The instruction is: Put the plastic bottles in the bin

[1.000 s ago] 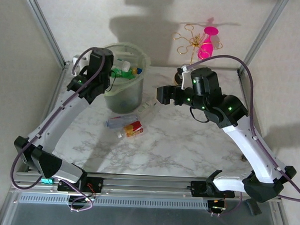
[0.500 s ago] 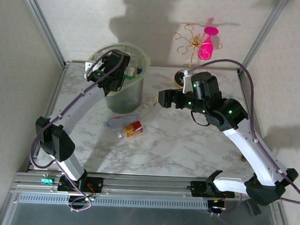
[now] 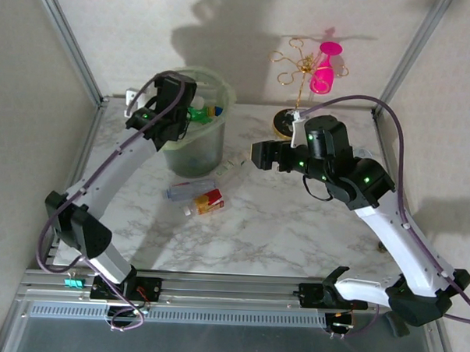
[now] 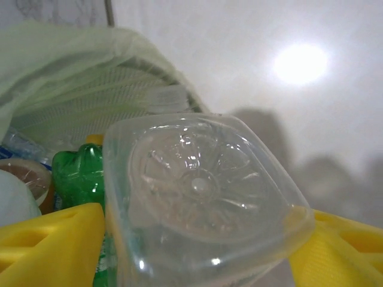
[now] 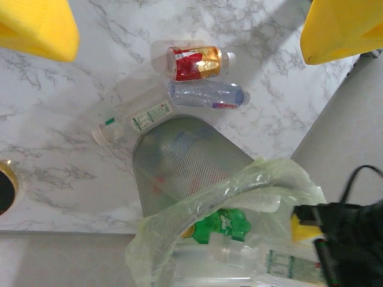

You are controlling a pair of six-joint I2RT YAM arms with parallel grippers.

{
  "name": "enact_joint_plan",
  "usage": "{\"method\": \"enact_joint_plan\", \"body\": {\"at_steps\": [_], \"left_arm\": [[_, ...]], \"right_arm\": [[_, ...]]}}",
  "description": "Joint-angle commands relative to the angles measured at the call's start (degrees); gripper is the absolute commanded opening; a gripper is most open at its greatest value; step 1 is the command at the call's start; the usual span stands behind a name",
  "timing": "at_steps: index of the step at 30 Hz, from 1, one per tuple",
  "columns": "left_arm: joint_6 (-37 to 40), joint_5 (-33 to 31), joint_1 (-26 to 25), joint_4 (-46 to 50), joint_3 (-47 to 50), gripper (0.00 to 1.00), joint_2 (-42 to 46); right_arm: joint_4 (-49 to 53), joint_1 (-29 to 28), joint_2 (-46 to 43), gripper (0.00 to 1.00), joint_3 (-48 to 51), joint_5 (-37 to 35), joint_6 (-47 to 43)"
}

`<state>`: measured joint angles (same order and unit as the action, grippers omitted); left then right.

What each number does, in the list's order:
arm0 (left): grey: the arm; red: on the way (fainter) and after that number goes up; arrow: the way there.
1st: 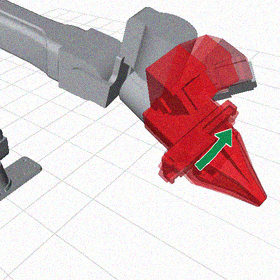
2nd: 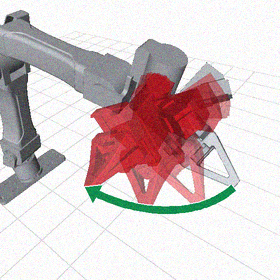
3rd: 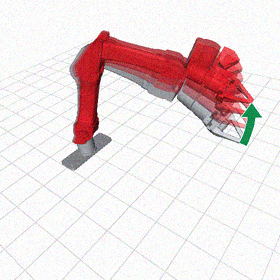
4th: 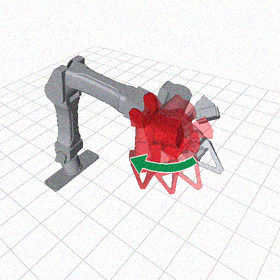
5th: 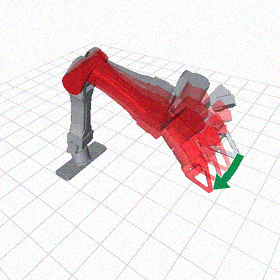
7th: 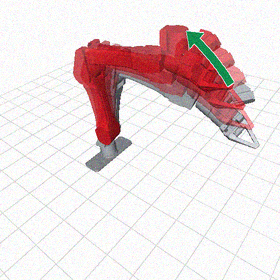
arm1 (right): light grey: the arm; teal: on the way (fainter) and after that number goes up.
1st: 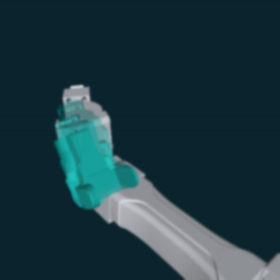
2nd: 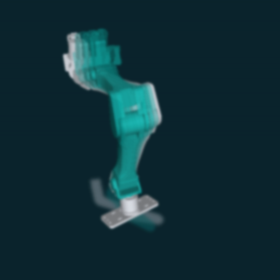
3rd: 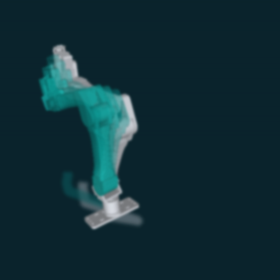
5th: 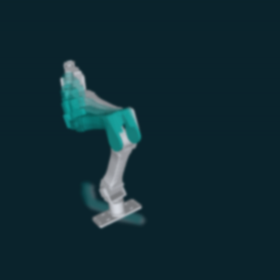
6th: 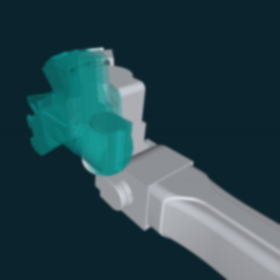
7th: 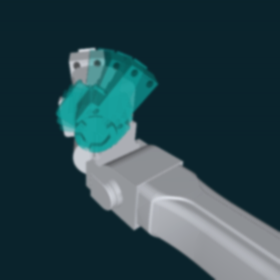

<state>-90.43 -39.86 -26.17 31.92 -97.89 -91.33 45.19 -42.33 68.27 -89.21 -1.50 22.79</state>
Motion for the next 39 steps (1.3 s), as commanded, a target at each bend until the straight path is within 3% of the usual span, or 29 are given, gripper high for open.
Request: {"method": "enact_joint_plan", "body": {"at_steps": [1,4,8,13,16,21,25,32,39], "left_arm": [[4.7,0.3,-0.1,-1.8,-0.2,0.78,6.8],[14.9,3.6,0.0,-6.0,3.1,0.82,12.4],[23.9,7.9,0.6,-8.4,7.3,0.84,17.6],[28.0,26.3,4.8,-13.1,11.4,0.81,16.1],[30.2,31.2,5.5,-11.2,7.7,0.78,12.7],[35.9,33.1,5.6,-12.2,5.6,0.73,14.5],[42.4,38.1,5.5,-14.2,8.1,0.72,19.5],[52.2,46.8,5.3,-15.4,17.8,0.71,32.8],[56.9,47.9,5.4,-8.8,20.7,0.71,42.4]], "right_arm": [[-0.7,-0.5,-0.8,0.96,0.2,-1.5,2.1],[-0.1,2.0,0.3,0.96,1.1,-1.3,6.8],[-5.2,7.8,0.5,0.96,5.8,7.0,12.6],[-7.5,8.6,3.3,0.95,6.2,10.1,13.5],[-7.6,8.7,4.3,0.95,5.5,10.2,13.1],[-7.3,8.6,5.8,0.95,6.9,10.7,13.3],[-7.3,8.7,9.8,0.95,7.3,10.7,19.0],[-1.3,8.6,24.7,0.93,-0.6,6.7,35.2],[-5.3,8.5,37.6,0.90,-2.4,11.4,47.2]]}}
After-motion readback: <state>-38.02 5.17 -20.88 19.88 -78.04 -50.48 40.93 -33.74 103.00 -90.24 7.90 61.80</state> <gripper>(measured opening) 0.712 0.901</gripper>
